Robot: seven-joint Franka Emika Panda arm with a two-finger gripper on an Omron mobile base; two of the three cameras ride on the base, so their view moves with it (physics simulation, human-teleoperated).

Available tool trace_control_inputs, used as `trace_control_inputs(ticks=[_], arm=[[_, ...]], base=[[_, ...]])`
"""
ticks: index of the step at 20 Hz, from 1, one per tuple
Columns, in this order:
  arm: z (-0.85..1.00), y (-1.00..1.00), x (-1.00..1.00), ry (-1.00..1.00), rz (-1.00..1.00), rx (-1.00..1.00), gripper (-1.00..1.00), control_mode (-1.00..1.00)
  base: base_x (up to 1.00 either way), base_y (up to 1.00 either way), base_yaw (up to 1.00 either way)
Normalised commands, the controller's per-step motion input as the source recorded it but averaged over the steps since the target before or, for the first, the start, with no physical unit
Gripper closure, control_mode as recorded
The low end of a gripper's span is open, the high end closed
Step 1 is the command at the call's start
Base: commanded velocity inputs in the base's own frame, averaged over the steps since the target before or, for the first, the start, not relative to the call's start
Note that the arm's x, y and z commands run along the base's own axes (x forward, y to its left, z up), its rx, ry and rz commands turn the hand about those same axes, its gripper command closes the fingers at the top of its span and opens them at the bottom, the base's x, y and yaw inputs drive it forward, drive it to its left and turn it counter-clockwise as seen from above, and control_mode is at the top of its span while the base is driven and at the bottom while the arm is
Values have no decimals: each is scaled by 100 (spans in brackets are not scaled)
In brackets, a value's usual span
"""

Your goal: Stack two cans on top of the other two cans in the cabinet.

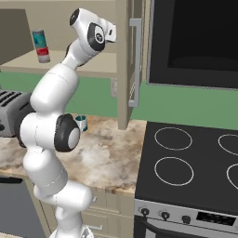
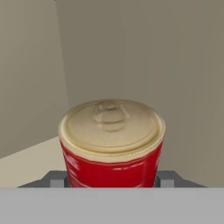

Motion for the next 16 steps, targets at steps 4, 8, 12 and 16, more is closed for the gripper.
trace_control_inputs(ticks=[4,8,12,16], arm=[[1,2,0,0,0,0,100,-100],[0,6,0,0,0,0,100,-100],[0,10,0,0,0,0,100,-100],[0,11,0,0,0,0,100,-100]], base=[[0,0,0],[0,0,0],[0,0,0],[0,0,0]])
